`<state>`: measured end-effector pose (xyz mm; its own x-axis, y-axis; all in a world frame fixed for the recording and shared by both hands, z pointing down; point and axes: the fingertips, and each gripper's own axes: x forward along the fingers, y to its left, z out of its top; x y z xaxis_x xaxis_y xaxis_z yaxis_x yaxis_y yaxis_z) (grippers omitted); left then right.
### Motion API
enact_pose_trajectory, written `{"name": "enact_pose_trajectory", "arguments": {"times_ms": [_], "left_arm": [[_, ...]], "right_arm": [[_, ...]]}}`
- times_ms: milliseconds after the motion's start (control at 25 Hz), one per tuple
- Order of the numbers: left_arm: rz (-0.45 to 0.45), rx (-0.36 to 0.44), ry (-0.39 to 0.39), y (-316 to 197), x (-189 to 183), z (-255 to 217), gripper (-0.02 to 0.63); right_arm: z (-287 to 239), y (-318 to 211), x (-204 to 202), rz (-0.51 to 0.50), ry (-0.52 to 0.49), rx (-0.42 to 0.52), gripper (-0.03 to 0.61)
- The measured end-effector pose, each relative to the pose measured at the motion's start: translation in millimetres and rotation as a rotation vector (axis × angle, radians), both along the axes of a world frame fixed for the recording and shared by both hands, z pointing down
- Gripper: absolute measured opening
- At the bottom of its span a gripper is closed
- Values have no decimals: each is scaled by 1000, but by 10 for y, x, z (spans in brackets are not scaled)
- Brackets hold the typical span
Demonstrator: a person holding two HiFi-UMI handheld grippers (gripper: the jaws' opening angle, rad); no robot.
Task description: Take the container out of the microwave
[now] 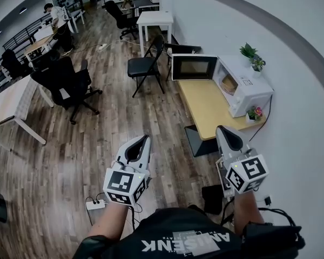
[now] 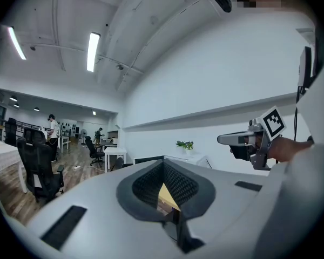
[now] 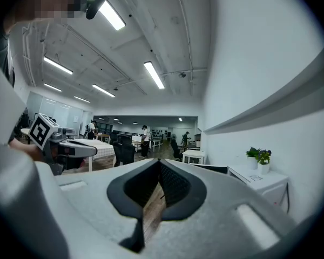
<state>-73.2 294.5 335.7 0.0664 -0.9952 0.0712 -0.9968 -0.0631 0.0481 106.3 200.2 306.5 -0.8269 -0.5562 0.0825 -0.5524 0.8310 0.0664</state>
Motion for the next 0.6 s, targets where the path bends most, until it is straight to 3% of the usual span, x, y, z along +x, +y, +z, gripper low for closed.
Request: {"name": "enact_pose_trajectory", "arguments": {"times_ms": [320,600], "left_arm": [[16,1,15,21,-278,54,2],[-26,-3,16,-152,-536,40,2]], "right_arm": [[53,48,-292,3,29,-4,6],[-1,-258,-646,-53,13,8,6]]}}
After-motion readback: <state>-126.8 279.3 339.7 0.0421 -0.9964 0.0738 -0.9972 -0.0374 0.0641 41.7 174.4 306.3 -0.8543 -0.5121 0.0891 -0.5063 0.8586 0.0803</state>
